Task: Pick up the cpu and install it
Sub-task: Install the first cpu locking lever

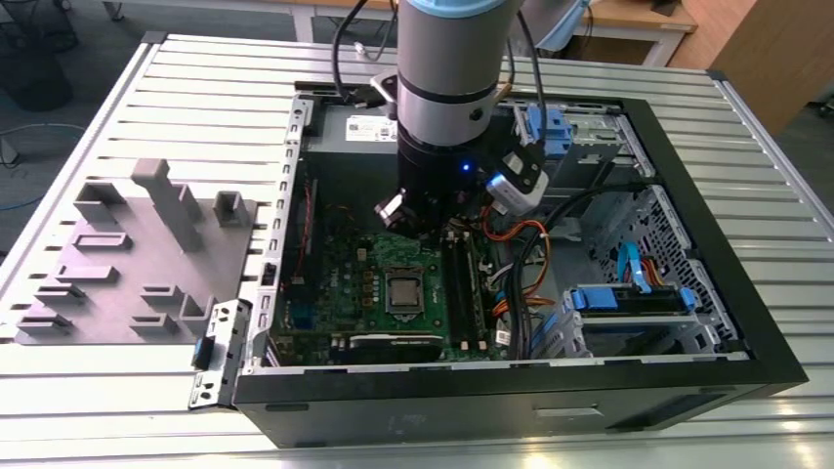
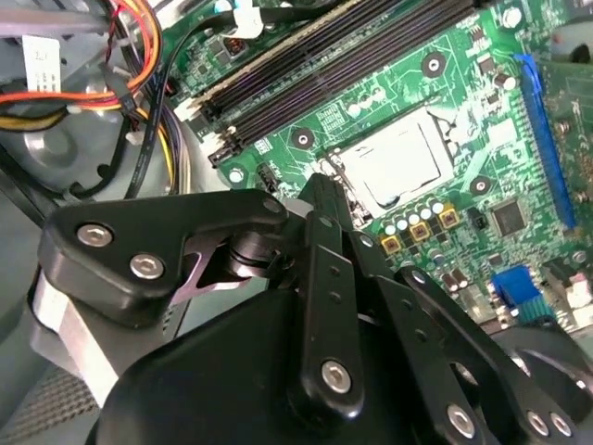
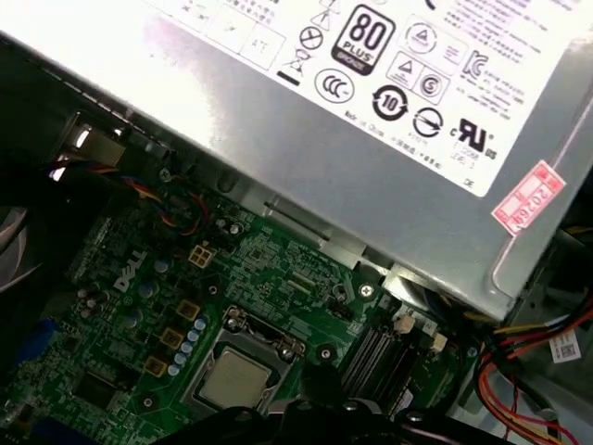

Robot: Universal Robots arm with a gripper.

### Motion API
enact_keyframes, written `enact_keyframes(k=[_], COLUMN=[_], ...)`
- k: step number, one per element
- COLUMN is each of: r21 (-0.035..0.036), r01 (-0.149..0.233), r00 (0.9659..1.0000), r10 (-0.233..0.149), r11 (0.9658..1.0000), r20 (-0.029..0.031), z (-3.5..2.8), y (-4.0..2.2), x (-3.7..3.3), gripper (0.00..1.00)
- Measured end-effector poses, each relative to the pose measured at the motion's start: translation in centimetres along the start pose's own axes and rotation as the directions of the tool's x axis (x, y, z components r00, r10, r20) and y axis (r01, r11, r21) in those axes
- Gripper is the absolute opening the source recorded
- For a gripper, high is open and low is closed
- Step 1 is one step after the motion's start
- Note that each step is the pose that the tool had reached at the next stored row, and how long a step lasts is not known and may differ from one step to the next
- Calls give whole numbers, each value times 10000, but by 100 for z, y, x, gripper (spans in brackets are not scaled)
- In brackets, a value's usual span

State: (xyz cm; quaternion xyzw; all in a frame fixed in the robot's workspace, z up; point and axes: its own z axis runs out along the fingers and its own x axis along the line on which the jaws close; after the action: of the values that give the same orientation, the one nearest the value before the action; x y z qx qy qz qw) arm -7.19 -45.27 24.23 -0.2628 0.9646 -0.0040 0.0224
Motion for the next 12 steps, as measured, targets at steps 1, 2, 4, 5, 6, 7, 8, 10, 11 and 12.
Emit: enact_keyframes(k=[1,2,4,5,6,7,8,10,11,12], r21=[-7,-13,-25,-31,-37,-43,-48,-46,-42,-32], r01=[160,318,621,767,919,1063,1163,1268,1293,1315], r00=[9999,9995,9981,9971,9958,9943,9932,9919,9916,9913], r10=[-160,-318,-621,-767,-919,-1063,-1163,-1268,-1293,-1315], r11=[9999,9995,9981,9970,9958,9943,9932,9919,9916,9913], r20=[3,7,13,16,20,23,21,14,7,-3], z=[4,7,14,18,22,25,28,36,40,47], y=[0,0,0,0,1,0,1,5,10,17], x=[0,0,0,0,1,1,1,9,18,29], gripper=[11,11,11,11,11,11,11,11,11,11])
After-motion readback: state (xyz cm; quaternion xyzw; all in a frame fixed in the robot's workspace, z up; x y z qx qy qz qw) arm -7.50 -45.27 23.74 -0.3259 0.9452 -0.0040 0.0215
